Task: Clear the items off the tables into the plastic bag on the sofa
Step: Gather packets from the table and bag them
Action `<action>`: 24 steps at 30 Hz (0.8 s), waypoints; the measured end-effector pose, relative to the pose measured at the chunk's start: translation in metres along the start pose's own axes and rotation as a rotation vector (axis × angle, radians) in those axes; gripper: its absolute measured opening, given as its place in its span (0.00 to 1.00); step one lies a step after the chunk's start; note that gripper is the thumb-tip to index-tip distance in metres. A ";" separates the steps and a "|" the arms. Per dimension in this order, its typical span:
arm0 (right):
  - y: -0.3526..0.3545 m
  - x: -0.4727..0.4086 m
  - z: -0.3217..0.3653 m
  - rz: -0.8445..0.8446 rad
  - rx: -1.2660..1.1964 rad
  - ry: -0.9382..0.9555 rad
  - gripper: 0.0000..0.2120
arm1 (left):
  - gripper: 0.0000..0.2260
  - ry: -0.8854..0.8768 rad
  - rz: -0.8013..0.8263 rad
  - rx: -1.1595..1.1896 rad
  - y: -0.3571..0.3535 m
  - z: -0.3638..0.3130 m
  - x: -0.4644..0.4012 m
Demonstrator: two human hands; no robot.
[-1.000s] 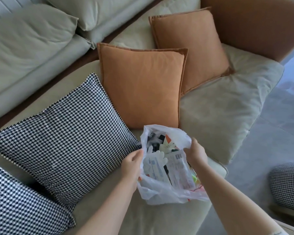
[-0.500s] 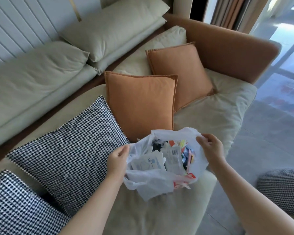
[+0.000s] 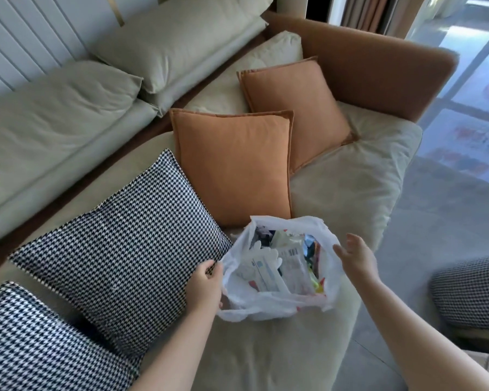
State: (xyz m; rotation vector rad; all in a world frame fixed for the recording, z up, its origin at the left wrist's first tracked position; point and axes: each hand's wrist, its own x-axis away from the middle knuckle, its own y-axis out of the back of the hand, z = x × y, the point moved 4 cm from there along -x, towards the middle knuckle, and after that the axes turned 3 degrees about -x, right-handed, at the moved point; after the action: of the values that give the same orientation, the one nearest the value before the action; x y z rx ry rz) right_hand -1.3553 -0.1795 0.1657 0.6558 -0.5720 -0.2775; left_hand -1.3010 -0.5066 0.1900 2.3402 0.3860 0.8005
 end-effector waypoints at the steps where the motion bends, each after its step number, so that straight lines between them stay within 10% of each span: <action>1: -0.001 0.007 0.002 0.010 -0.008 0.005 0.25 | 0.17 0.006 0.018 0.012 -0.001 -0.002 0.002; 12: 0.002 0.102 -0.023 0.041 -0.157 -0.066 0.22 | 0.22 -0.349 -0.054 -0.287 0.021 -0.045 0.050; 24: 0.064 0.216 -0.135 -0.144 -0.087 -0.169 0.13 | 0.15 -0.693 0.552 -0.602 -0.117 -0.049 0.201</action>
State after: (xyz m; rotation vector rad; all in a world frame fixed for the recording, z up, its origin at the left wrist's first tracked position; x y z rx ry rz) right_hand -1.0973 -0.1541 0.2081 0.5930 -0.6718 -0.4933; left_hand -1.1844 -0.3041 0.2349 1.9702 -0.7239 0.2241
